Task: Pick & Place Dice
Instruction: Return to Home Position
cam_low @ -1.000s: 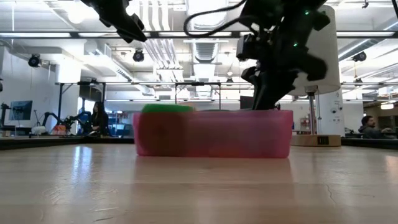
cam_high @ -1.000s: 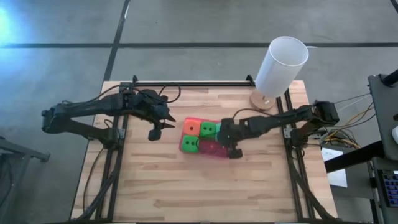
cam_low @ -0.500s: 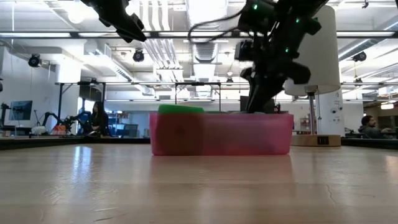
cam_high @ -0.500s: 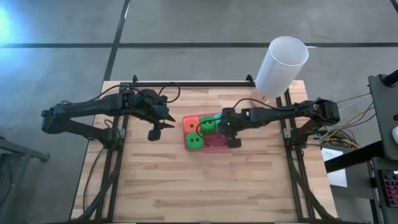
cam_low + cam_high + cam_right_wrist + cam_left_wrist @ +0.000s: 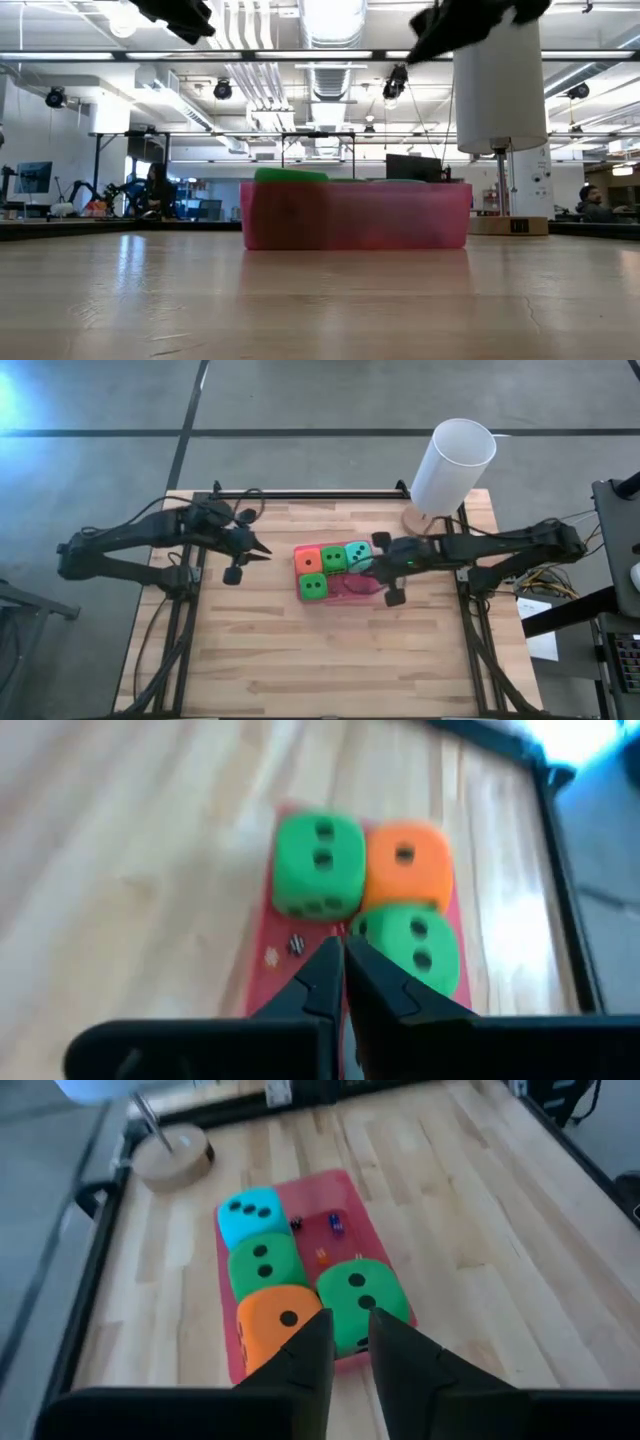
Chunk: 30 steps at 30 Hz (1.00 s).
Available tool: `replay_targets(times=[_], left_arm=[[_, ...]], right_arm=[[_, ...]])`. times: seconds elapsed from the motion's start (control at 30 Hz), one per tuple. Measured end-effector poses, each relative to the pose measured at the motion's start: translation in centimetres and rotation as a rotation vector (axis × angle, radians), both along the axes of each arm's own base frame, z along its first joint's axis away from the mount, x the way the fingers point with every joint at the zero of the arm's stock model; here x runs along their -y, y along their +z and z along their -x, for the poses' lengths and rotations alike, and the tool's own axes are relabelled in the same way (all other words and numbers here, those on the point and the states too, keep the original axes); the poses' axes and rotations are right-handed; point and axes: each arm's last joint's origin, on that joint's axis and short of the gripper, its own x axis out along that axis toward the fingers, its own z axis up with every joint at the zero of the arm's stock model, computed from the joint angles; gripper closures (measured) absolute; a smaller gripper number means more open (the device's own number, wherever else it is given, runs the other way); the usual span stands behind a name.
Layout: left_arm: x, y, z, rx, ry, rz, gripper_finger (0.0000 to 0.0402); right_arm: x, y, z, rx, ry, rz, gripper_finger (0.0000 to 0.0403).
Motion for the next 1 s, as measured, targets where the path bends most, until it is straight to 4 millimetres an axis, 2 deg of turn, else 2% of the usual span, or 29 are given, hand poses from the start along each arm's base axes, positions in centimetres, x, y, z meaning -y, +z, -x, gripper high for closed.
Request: replay_targets(times=[0.13,0.33,0.77,1.0], left_arm=[[0.4,-0.2,1.9,0.066,-0.01,-0.028,0.035],[1.0,-1.4,5.2,0.192,-0.012,-0.058,0.0361],[2.2,-3.9,11.3,0.52,0.047,0.01,0.0361],[2.8,-3.7,14.1,0.712,0.055,0.036,0.0361]], right_arm=[[-0.8,1.8,1.8,0.111,0.019,-0.038,0.0394],[-1.2,2.6,4.6,0.236,0.037,-0.073,0.0394],[-0.5,0.6,9.9,0.472,0.024,-0.148,0.0394],[-0.2,-0.3,12.5,0.554,0.014,-0.184,0.0394]])
